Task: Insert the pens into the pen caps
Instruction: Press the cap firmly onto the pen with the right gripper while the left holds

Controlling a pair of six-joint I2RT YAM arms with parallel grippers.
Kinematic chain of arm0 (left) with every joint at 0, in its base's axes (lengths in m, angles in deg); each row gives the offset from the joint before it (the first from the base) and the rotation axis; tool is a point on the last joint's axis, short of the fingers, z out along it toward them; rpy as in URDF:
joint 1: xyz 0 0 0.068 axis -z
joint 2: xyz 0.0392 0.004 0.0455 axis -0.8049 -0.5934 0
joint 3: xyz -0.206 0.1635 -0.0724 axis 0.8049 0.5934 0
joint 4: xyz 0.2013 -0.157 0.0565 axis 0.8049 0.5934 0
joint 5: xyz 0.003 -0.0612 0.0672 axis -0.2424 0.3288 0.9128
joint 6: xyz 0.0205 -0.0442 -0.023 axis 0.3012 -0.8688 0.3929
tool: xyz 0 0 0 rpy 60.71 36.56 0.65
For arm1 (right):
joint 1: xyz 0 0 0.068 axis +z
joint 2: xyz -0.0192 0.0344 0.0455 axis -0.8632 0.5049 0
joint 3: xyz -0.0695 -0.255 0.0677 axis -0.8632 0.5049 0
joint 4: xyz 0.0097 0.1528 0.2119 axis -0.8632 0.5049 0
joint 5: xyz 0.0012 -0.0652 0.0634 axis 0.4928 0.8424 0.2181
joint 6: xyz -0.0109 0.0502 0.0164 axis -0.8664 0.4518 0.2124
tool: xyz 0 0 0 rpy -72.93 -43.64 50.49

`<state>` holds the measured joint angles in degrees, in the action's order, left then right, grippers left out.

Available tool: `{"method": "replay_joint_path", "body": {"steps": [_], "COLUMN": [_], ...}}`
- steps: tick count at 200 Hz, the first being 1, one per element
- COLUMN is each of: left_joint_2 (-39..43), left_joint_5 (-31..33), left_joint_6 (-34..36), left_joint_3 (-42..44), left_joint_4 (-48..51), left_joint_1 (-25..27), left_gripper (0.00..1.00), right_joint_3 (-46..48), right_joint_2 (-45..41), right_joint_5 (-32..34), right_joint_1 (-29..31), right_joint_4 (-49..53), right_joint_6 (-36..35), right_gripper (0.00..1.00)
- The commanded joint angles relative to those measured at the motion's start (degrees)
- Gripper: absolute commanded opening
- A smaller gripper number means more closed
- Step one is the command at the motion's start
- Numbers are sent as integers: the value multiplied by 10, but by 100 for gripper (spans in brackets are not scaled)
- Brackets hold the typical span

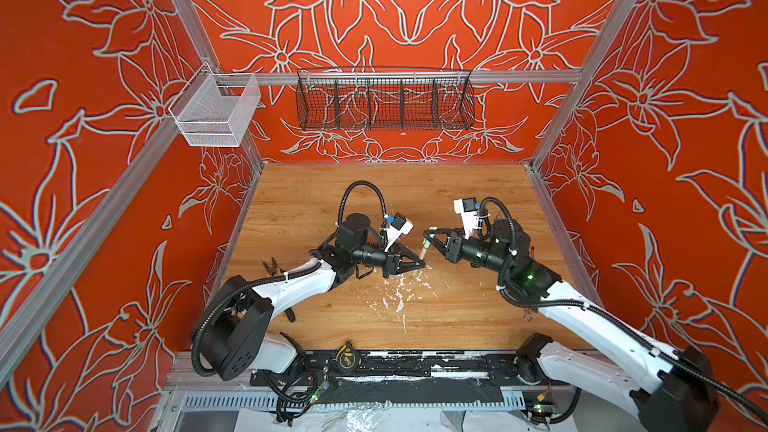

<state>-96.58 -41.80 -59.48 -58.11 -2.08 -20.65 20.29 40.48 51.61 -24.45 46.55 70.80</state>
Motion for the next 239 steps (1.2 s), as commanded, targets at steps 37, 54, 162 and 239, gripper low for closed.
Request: {"method": "replay_joint_path", "body": {"steps": [37, 54, 162, 239], "left_joint_2": [-2, -6, -18, -9], "left_joint_5": [-2, -7, -40, -36], "left_joint_6": [3, 3, -30, -25], "left_joint_3": [-64, -72, -111, -128], "left_joint_4": [-81, -88, -138, -143], "left_joint_1": [-16, -19, -51, -69], "left_gripper": [0, 0, 0, 0], "right_joint_3": [52, 64, 110, 140], "right_joint_2": [16, 15, 10, 43], "right_joint_5": [-2, 14, 68, 99], "right_joint_1": [70, 86, 145, 190], "right_joint_4": [10, 8, 8, -43], "right_joint_6": [31, 38, 54, 79], "right_gripper": [0, 0, 0, 0]}}
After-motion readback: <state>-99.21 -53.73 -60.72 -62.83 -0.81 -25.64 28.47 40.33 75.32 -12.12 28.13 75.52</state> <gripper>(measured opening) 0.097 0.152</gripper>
